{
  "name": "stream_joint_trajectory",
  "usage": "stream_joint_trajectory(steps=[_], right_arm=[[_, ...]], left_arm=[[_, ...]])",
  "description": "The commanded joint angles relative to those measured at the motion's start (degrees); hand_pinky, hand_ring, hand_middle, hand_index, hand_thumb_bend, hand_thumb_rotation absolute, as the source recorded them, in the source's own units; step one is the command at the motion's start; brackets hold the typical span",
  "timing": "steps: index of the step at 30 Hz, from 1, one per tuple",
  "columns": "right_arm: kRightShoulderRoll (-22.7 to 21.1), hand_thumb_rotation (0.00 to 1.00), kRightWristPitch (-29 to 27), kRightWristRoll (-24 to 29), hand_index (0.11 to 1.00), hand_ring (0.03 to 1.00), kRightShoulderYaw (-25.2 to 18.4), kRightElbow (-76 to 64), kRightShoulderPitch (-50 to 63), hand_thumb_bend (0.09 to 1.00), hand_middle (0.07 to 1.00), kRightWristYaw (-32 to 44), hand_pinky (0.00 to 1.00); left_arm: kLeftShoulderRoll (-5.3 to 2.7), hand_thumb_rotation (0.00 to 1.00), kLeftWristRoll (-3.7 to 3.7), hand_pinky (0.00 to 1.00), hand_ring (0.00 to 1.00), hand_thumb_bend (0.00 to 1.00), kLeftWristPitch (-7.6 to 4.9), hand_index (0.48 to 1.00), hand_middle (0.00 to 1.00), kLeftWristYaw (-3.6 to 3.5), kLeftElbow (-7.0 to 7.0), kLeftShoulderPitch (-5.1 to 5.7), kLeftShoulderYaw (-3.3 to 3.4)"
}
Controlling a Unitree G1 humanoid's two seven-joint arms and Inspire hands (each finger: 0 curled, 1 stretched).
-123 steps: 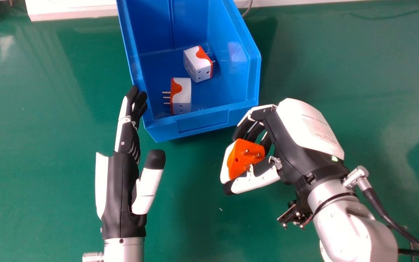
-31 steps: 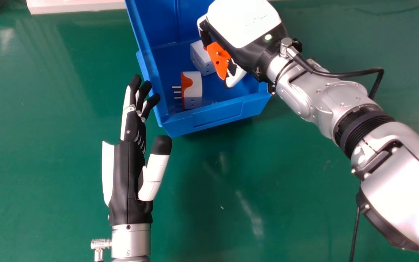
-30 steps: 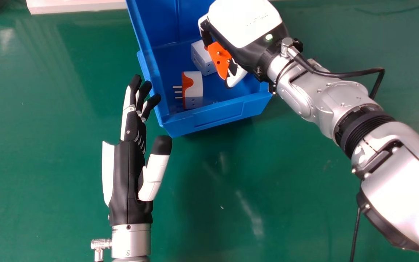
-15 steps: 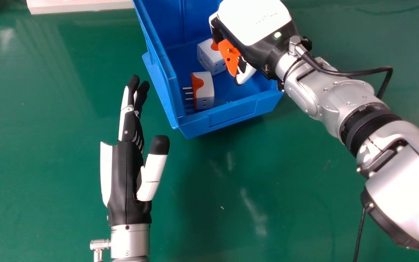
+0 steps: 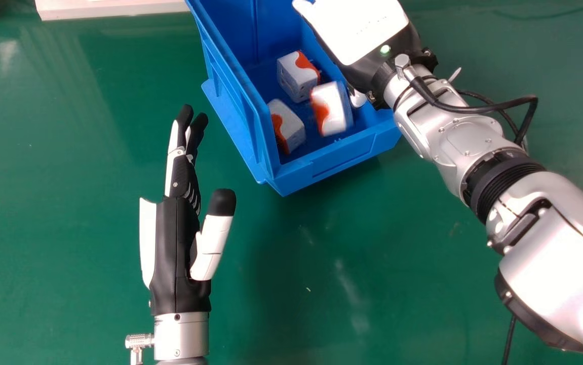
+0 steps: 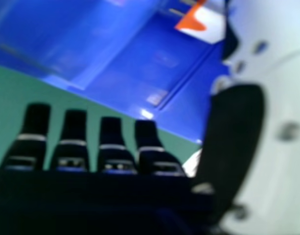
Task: Pick all objects and put in blue box
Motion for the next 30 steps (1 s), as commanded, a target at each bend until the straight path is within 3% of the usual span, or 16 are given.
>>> stream_joint_trajectory(steps=[1,9,18,22,27,30], right_arm=[[-0.17,0.25,0.69,0.47,0.980,0.980,-0.05,-0.93,-2.82,0.972,0.984,-1.32,0.97],[-0.20,0.31,0.81,0.93,0.998,0.998,-0.41,-1.50,-3.03,0.999,0.999,-1.06,1.00],[-1.19,0.29,-0.32,6.33,1.000,1.000,-5.64,-6.46,-1.15,1.000,1.000,0.07,1.00],[-2.39,0.28,-2.22,11.93,1.000,1.000,-10.88,-12.98,2.50,1.000,1.000,1.75,1.00],[-5.26,0.29,-4.01,19.34,1.000,1.000,-19.84,-33.97,15.19,0.996,1.000,1.77,1.00],[-4.95,0.32,-3.89,22.84,1.000,1.000,-23.92,-46.60,24.30,0.980,1.000,2.79,1.00]], left_arm=[[0.02,0.92,-0.41,1.00,0.96,0.90,-1.60,0.955,0.95,-0.14,-0.57,-0.03,-0.25],[0.00,0.92,-0.23,1.00,0.96,0.90,-0.76,0.953,0.94,-0.23,-1.43,0.63,-0.33],[0.04,0.93,-0.07,1.00,0.96,0.91,-0.97,0.951,0.94,-0.42,-1.52,1.19,-0.57],[0.17,0.93,0.29,1.00,0.96,0.90,-1.37,0.953,0.95,-0.39,-1.42,1.45,-0.58],[0.48,0.93,-0.37,1.00,0.96,0.89,-1.79,0.954,0.95,-0.77,-1.62,1.90,-0.46],[0.82,0.93,-0.01,1.00,0.96,0.89,-2.06,0.954,0.95,-0.63,-1.45,2.06,-0.23]])
